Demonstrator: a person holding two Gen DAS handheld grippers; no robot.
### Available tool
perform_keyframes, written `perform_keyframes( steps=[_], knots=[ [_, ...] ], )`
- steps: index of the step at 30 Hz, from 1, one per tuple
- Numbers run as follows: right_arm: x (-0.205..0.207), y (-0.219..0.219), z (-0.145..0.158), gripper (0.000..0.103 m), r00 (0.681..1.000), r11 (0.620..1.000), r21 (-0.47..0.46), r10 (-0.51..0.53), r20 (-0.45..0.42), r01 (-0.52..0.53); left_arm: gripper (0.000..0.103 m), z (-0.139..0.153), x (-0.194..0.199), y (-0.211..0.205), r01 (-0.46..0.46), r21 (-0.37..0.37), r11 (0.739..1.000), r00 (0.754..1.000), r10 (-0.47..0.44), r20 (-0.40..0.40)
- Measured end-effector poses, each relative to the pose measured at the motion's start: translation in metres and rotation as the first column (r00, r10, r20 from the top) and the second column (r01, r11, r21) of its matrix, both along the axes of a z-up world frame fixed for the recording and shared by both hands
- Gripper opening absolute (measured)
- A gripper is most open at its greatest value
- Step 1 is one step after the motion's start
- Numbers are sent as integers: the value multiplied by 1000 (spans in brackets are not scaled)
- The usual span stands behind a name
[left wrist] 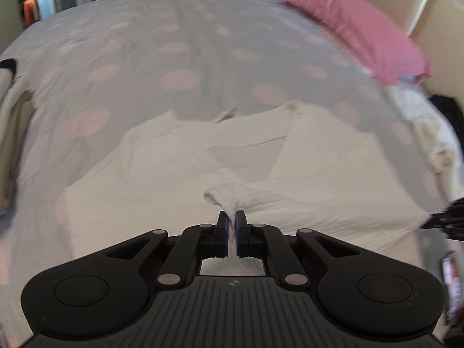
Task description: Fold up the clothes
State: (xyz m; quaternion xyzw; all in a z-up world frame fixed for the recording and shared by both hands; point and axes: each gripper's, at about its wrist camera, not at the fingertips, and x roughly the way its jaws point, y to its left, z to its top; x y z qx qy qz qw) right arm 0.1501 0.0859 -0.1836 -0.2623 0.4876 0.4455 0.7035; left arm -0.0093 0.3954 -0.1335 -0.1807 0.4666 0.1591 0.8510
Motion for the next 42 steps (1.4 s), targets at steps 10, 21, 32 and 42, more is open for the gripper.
perform_keyframes(
  steps=[10,21,32,42],
  knots=[
    [-9,-3,-10,22,997,994,-99,42,-58,-47,48,-6,-27,7,-23,-38,999,1000,23,16],
    [-16,2,5,29,999,999,2,32,21,-32,50,-33,-33,-22,73,-112,991,997,-76,-22],
    [-18,14,-11,7,995,997,-26,80,61,-78,6,-28,-30,-21,72,-149,986,995,-81,-56],
    [10,1,16,36,996,997,12,-77,39,76,51,-18,-37,-9,107,-96,990,992,-113,-59]
  ],
)
